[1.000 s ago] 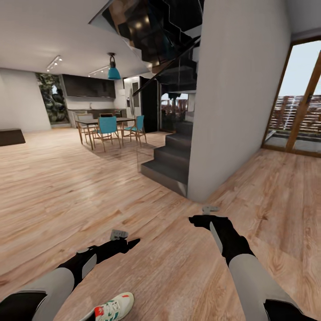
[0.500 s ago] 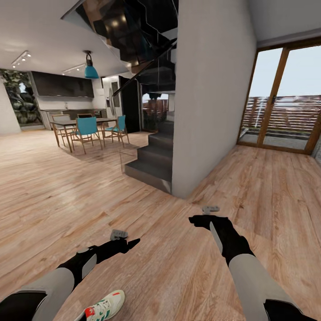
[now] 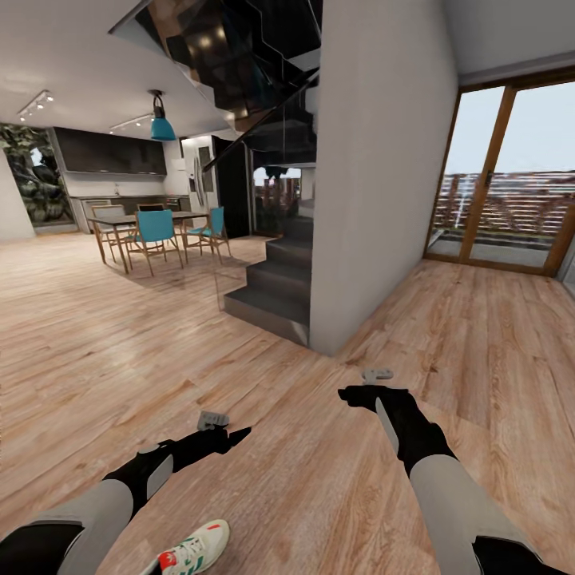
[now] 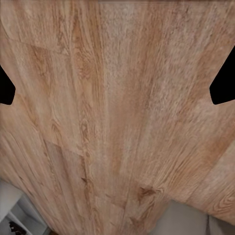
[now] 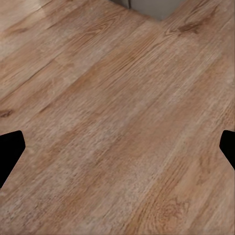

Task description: Pick up the two gym shoes and the two sandals from the corridor floor and place them onto the hallstand (shoe rack) in the corridor, making sure they are on the rack and not on the floor. Arrange them so the two gym shoes are next to each other and the two sandals are next to each other.

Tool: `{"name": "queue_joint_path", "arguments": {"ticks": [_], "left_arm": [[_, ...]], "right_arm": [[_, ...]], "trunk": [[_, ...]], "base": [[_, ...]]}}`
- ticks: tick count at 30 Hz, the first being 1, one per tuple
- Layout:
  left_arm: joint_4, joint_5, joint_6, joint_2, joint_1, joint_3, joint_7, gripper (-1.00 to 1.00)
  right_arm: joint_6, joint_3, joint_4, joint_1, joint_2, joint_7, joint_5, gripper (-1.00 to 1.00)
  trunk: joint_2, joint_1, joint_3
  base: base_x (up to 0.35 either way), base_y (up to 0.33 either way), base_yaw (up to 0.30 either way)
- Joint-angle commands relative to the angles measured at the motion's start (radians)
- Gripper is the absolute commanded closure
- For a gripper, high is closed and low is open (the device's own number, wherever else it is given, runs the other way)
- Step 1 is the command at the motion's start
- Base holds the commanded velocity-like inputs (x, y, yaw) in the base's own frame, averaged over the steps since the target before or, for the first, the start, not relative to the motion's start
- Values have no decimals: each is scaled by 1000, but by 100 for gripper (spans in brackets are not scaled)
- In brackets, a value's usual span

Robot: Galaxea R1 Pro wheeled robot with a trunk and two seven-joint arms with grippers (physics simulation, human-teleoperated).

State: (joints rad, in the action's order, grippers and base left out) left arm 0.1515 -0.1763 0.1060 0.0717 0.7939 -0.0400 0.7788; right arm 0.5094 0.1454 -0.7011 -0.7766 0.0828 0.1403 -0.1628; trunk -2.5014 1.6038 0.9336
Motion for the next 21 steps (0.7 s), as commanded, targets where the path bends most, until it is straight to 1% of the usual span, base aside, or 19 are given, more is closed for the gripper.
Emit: {"name": "queue_joint_path", "arguments": {"ticks": [1,15,21], "left_arm": [[-1,-5,6,0,1,-5,2,-100],[-1,-5,5,0,1,-4,2,-100],[-1,-5,5,0,1,-4,2,-100]], "right_arm": [[5,6,-2,-1,2,9,-11,-100],[5,6,-2,-1,2,9,-10,-100],[5,6,-2,0,2,9,-11,-100]], "trunk": [[0,0,1],[0,0,1],[0,0,1]], "base": [[0,43,0],[1,10,0],[36,76,0]]}}
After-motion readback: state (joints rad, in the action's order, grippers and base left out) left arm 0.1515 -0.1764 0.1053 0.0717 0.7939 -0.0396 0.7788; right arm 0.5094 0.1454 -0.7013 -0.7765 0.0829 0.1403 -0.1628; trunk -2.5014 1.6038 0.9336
